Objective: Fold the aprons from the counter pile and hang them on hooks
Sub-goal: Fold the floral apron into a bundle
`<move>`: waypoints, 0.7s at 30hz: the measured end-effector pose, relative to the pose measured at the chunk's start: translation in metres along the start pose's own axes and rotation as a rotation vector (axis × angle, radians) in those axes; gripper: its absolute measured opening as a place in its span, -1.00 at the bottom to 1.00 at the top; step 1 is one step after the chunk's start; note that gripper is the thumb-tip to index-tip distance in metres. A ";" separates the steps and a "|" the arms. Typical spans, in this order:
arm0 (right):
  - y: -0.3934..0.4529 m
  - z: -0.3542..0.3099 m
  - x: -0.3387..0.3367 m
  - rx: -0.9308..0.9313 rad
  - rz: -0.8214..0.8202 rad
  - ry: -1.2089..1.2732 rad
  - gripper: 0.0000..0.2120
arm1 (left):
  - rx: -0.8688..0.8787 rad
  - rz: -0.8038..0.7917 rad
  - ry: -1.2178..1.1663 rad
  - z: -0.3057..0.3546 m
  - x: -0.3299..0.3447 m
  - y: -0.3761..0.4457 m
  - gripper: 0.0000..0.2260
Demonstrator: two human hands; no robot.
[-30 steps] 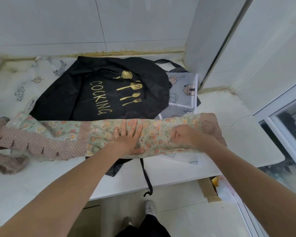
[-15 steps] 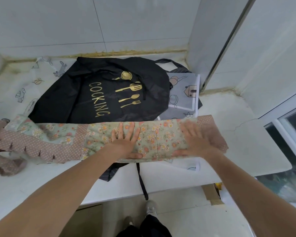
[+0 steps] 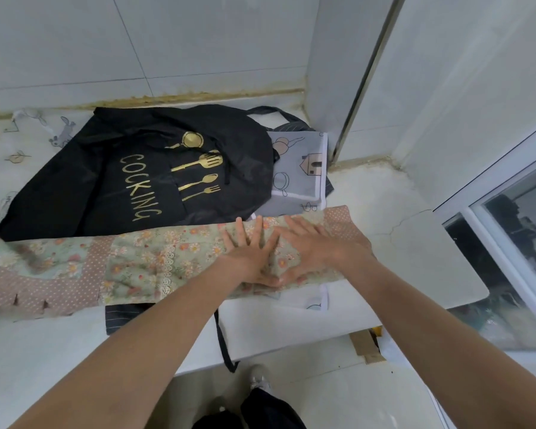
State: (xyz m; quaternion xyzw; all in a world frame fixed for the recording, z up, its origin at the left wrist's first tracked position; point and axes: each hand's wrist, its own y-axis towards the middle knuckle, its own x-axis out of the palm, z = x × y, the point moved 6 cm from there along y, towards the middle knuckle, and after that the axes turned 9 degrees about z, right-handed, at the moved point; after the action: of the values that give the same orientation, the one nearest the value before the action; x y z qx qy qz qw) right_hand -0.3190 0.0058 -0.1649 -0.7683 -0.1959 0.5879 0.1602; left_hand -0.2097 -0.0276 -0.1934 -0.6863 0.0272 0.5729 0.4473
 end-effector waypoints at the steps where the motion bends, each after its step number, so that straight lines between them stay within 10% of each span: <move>1: -0.001 -0.001 0.005 -0.028 -0.060 -0.038 0.13 | -0.003 -0.007 0.003 -0.002 0.000 0.002 -0.03; 13: 0.005 0.017 -0.007 0.082 -0.183 -0.083 0.03 | 0.097 0.199 -0.103 -0.018 -0.003 -0.021 -0.17; 21: 0.056 -0.161 -0.048 -0.256 0.081 0.049 -0.38 | -0.188 0.461 -0.070 -0.126 -0.005 -0.079 -0.41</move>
State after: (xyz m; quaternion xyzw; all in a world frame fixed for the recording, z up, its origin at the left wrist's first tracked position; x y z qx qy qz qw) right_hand -0.1681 -0.0690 -0.1095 -0.8038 -0.2344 0.5452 0.0415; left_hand -0.0720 -0.0646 -0.1505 -0.6803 0.1140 0.6833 0.2395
